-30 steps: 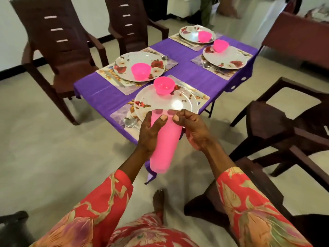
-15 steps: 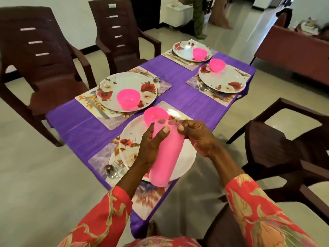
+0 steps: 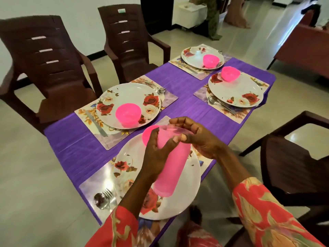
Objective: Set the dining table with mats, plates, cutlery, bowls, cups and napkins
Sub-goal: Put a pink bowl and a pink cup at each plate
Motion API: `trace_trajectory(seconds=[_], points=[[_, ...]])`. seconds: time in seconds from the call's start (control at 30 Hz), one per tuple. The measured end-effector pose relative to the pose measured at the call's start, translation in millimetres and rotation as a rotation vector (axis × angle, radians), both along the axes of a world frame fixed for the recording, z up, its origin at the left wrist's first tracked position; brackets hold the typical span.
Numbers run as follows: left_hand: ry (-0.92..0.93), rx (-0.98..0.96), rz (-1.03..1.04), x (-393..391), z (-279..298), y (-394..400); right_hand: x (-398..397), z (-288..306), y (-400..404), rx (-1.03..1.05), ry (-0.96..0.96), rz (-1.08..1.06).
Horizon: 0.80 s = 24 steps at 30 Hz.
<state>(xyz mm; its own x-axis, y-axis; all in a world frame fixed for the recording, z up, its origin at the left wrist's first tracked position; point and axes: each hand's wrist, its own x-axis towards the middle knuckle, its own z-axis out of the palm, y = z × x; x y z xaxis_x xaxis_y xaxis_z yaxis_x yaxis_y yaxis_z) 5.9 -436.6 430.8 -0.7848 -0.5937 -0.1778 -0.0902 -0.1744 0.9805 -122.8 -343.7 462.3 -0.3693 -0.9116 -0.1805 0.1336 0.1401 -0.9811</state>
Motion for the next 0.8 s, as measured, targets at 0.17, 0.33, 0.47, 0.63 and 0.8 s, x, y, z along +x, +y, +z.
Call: trace_trajectory(seconds=[0.17, 0.33, 0.47, 0.63, 0.8], points=[[0.048, 0.015, 0.068, -51.4, 8.7, 15.2, -59.4, 9.6, 0.3, -0.013, 0.092, 0.099], [0.157, 0.07, 0.166, -121.3, 9.2, 34.9, -128.8, 8.2, 7.6, -0.063, 0.096, 0.093], [0.233, 0.095, 0.215, -176.7, 10.6, 53.0, -183.2, 5.7, 14.7, -0.072, 0.039, 0.095], [0.263, 0.135, 0.22, -232.3, 16.5, 64.5, -240.5, 7.2, 20.0, -0.089, -0.015, 0.101], [0.275, 0.25, 0.186, -262.8, 16.0, 71.0, -274.2, 3.0, 22.0, -0.148, -0.187, 0.094]])
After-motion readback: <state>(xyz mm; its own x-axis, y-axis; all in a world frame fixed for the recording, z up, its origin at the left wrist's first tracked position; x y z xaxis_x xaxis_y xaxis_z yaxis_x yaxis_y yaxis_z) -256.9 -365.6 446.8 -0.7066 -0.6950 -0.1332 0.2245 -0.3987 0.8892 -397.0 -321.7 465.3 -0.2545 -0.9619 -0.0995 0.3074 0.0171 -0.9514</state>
